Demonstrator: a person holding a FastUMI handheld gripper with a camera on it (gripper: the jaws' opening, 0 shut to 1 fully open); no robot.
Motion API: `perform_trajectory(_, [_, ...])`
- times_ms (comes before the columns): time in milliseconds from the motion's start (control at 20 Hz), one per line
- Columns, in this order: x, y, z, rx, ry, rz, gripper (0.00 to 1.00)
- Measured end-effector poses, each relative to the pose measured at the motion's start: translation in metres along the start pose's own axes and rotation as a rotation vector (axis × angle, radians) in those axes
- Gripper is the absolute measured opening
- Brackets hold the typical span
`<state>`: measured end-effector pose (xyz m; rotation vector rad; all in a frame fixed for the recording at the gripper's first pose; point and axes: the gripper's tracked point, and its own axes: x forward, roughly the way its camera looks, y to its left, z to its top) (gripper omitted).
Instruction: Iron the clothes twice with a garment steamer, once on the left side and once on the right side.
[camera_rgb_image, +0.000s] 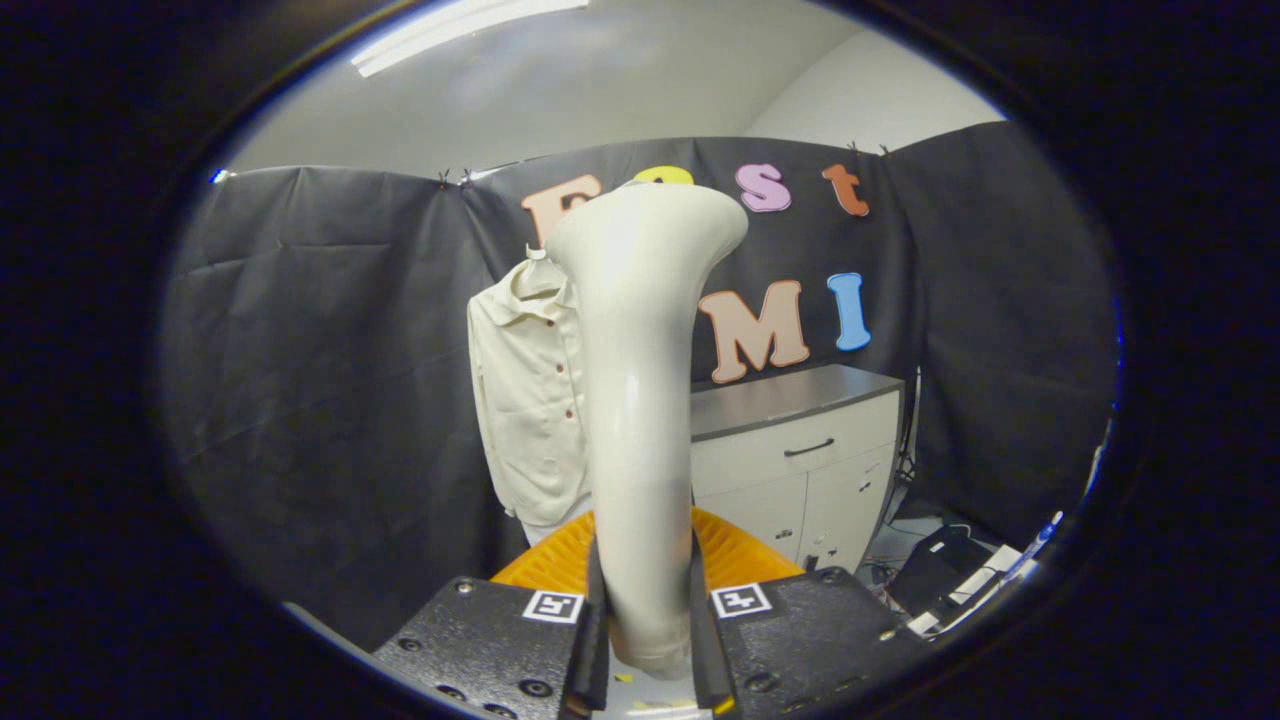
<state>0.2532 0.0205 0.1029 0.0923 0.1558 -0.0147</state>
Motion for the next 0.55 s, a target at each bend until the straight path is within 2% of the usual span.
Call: perform_trajectory(550, [-0.022, -0.032, 0.005, 0.004, 0.014, 0.038, 0.32])
